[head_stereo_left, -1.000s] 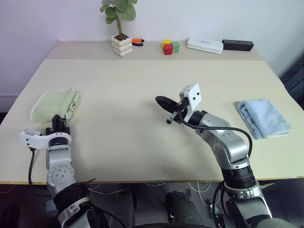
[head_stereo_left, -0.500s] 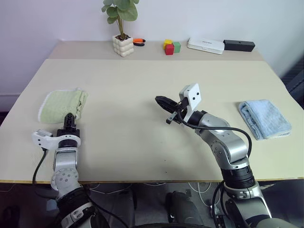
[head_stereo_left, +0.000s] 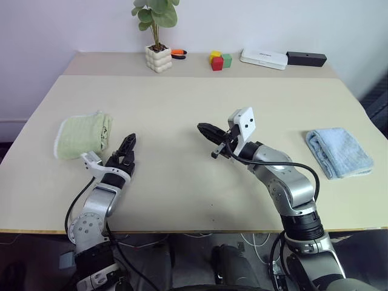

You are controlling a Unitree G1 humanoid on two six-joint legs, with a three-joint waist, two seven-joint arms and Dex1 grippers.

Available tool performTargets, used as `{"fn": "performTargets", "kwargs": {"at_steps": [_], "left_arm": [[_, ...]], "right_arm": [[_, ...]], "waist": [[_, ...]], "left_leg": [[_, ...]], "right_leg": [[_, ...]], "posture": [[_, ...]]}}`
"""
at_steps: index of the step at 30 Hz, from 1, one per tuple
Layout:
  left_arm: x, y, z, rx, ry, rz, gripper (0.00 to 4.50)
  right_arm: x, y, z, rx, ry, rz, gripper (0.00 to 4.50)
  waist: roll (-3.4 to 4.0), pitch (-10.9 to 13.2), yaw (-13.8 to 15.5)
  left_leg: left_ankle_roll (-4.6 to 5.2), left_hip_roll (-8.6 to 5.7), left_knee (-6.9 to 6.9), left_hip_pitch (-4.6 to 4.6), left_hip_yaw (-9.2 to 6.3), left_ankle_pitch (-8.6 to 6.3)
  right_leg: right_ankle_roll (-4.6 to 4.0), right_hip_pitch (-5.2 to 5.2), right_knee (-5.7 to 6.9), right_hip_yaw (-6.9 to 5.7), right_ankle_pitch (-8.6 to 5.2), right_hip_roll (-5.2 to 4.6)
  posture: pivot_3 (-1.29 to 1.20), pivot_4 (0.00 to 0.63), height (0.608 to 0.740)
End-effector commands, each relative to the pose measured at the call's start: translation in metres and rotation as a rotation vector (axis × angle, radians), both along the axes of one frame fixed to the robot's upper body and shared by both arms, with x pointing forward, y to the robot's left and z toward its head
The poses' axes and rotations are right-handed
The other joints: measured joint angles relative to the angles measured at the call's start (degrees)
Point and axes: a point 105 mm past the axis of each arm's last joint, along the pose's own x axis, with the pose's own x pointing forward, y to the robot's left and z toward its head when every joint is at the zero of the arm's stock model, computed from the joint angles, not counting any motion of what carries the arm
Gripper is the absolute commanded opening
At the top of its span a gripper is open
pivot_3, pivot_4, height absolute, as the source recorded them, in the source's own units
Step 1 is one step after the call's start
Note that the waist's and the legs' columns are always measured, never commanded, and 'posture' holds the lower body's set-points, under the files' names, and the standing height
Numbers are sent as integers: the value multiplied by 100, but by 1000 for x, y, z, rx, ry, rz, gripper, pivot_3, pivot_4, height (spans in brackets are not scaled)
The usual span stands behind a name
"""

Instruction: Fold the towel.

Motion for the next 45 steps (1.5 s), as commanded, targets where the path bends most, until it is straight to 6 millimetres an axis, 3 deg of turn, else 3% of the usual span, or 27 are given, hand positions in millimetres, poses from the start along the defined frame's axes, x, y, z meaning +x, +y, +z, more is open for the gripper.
{"fn": "performTargets", "kwargs": {"at_steps": [1, 4, 7, 9, 13, 16, 21, 24, 25, 26, 35, 39, 45], "left_arm": [[-2, -31, -4, 99, -41, -207, 4473], [2, -49, 8, 350, -187, -346, 4473], [14, -57, 27, 709, -445, -424, 4473], [17, -67, 44, 857, -620, -505, 4473], [14, -77, 68, 960, -851, -617, 4473], [27, -69, 91, 932, -898, -556, 4473], [27, -55, 104, 1001, -959, -568, 4500], [26, -36, 109, 1071, -979, -563, 4500], [26, -31, 111, 1080, -982, -560, 4500], [24, -27, 116, 1101, -1001, -555, 4500], [6, 10, 127, 1168, -1030, -559, 4500], [-4, 23, 121, 1125, -976, -597, 4500], [-21, 26, 87, 1126, -888, -657, 4500]], "right_arm": [[0, -1, 14, 13, -61, -3, 0], [3, -7, 14, 5, -64, -21, 0], [12, -34, 15, -64, -123, -79, 0], [16, -55, 25, -97, -208, -133, 0], [15, -82, 28, -151, -272, -168, 0], [12, -95, 20, -163, -227, -154, 0], [-2, -92, 22, -145, -219, -80, 2298], [-9, -101, 15, -152, -168, -51, 3832], [-10, -101, 14, -157, -162, -45, 4270], [-12, -104, 12, -159, -148, -31, 4432], [-26, -103, 8, -108, -19, 72, 4432], [-24, -107, 3, -124, -20, 22, 4432], [-25, -111, 2, -147, -34, -12, 4432]], "waist": [[0, 0, 5], [2, 1, 5], [2, 4, 3], [2, 5, -25], [3, 5, -52], [2, 5, -57], [5, 7, -150], [7, 8, -160], [7, 8, -154], [7, 8, -151], [7, 9, -129], [7, 9, -135], [7, 9, -136]], "left_leg": [[0, 0, -2, 0, 0, 0], [-1, 0, -1, -3, -1, 0], [-2, 0, -2, -11, 3, 0], [-3, 3, -9, -17, 16, -1], [-1, 4, -32, -42, 28, 0], [2, 12, -51, -44, 25, 1], [4, 28, -72, -43, 17, 2], [4, 29, -76, -42, 17, 2], [4, 29, -75, -42, 17, 2], [4, 29, -74, -42, 18, 2], [3, 29, -60, -42, 19, 3], [3, 29, -60, -42, 20, 3], [3, 30, -59, -41, 20, 3]], "right_leg": [[0, -1, -1, 0, 0, 1], [-1, -5, -3, -2, 1, 3], [-19, -6, -27, -2, 11, 1], [-40, -11, -49, 0, 24, -2], [-40, -41, -56, 7, 26, -4], [-25, -54, -45, 5, 27, 11], [25, -75, -24, 6, 33, 37], [27, -78, -20, 6, 32, 39], [27, -79, -20, 6, 32, 39], [26, -79, -19, 6, 32, 38], [25, -72, -17, 7, 31, 35], [25, -72, -14, 7, 31, 35], [25, -74, -11, 7, 31, 33]], "posture": [[0, 150, 740], [0, 150, 740], [0, 150, 740], [0, 150, 740], [0, 150, 740], [0, 150, 740], [0, 150, 740], [0, 150, 740], [0, 150, 740], [0, 150, 740], [0, 150, 740], [0, 150, 740], [0, 150, 740]]}}
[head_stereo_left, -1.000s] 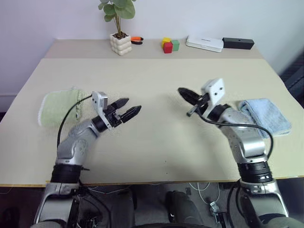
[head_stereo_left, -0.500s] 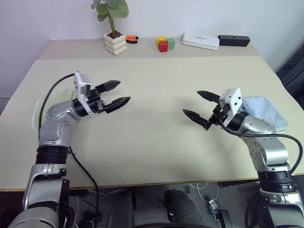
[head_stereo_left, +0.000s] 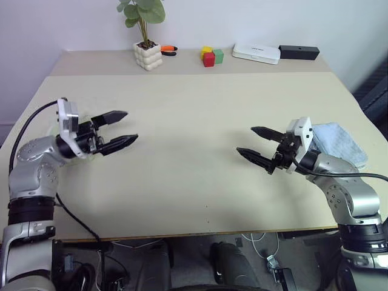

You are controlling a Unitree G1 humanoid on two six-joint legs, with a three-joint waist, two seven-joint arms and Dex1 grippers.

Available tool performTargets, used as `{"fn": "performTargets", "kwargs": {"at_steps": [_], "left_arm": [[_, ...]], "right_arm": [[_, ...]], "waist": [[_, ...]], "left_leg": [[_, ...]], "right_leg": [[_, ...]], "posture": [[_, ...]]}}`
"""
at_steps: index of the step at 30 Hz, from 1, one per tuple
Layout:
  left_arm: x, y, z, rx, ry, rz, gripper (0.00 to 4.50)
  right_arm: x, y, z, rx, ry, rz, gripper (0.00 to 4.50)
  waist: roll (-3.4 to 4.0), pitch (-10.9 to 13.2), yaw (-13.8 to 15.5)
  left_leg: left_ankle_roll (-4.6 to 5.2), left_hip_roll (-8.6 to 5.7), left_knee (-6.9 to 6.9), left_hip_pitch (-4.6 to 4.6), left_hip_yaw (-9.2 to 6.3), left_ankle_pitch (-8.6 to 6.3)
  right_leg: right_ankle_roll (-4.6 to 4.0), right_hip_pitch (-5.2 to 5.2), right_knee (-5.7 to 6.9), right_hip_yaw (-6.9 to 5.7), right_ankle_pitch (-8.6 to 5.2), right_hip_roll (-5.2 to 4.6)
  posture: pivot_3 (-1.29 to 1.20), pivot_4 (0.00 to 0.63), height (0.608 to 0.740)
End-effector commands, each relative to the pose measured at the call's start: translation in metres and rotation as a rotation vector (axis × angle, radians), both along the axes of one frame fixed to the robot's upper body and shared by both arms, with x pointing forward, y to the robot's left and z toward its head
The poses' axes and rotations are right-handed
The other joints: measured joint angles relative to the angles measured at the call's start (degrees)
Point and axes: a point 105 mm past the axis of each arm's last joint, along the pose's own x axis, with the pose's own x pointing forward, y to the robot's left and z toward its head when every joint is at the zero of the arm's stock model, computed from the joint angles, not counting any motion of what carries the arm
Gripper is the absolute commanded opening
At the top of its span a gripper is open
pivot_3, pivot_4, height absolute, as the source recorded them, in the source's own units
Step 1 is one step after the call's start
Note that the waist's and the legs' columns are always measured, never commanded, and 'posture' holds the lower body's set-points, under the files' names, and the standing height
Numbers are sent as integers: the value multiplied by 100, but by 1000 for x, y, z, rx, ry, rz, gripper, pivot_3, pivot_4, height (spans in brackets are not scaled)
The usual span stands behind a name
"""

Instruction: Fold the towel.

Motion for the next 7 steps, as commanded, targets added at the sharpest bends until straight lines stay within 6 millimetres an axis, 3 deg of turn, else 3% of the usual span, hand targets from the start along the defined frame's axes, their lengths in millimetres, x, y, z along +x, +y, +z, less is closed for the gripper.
{"fn": "performTargets", "kwargs": {"at_steps": [1, 7], "left_arm": [[-6, -1, -1, -1, -28, 11, 4500], [-2, -8, -3, -34, -24, 6, 4500]], "right_arm": [[-4, -3, 12, -29, -67, -20, 4432], [-7, -3, 14, -23, -65, -24, 4432]], "waist": [[0, 0, 8], [0, 0, 29]], "left_leg": [[0, 0, 1, 0, 0, 0], [0, 0, 29, 0, -1, 0]], "right_leg": [[0, 0, 1, 0, 0, 0], [-3, 10, 8, 0, -2, -1]], "posture": [[0, 150, 740], [0, 150, 740]]}}
